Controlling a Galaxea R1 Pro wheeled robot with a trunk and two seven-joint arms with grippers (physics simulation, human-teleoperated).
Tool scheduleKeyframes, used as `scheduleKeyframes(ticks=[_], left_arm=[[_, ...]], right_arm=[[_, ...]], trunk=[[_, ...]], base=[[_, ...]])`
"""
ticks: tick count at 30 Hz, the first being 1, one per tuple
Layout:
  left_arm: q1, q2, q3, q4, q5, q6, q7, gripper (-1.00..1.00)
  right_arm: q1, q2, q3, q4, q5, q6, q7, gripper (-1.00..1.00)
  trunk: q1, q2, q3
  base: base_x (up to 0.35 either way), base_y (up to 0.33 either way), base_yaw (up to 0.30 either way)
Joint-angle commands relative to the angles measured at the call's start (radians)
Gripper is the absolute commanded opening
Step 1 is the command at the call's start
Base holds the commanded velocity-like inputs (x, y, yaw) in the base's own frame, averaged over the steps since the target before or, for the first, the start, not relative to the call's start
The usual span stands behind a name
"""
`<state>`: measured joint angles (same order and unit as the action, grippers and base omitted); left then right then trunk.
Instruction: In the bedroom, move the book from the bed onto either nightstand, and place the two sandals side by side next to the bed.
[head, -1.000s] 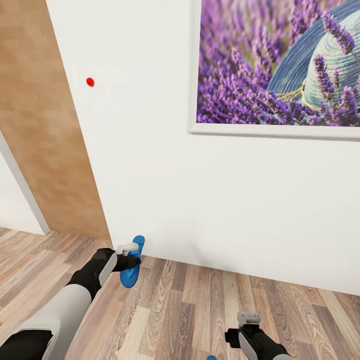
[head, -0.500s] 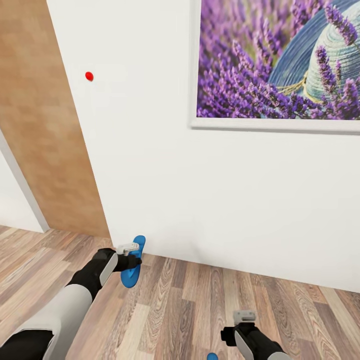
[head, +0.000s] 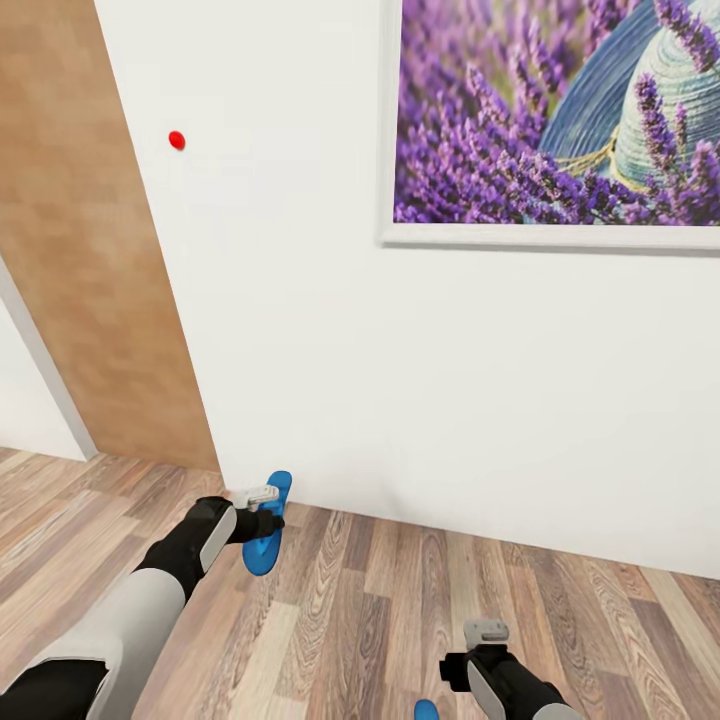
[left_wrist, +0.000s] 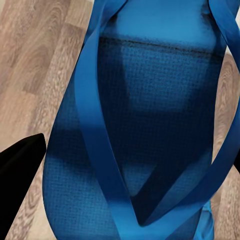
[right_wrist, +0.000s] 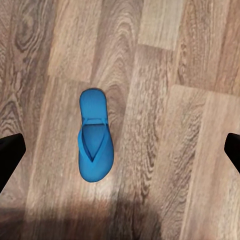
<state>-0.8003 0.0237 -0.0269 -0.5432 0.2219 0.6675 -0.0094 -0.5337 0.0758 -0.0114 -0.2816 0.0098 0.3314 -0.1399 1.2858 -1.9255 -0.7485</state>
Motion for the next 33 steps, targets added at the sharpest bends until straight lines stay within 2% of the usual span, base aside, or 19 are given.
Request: scheduleKeyframes(ticks=[1,18,33], left_arm=[[0.0,0.001,-0.004,-0.001,0.003,0.004,0.005,-1.0],[0.0,-0.002,-0.004,-0.001,0.004,0.004,0.005,-1.0],[0.001,-0.005,-0.005,-0.001,0.001,0.003,0.006,-1.0]], right_arm=[[0.0,0.001,-0.001,-0.002,0.001,0.006,-0.003,1.0],[-0.004,0.006,0.002,-0.008,0.001,0.005,-0.004,1.0],[-0.007,0.01,0.035,-0.008,0.002,0.006,0.006,1.0]], trunk=[[0.004,-0.008,-0.004],[0.069,-0.127,-0.057],[0.126,-0.232,-0.104]], base=[[0.0,0.0,0.0],[0.0,0.0,0.0],[0.0,0.0,0.0]])
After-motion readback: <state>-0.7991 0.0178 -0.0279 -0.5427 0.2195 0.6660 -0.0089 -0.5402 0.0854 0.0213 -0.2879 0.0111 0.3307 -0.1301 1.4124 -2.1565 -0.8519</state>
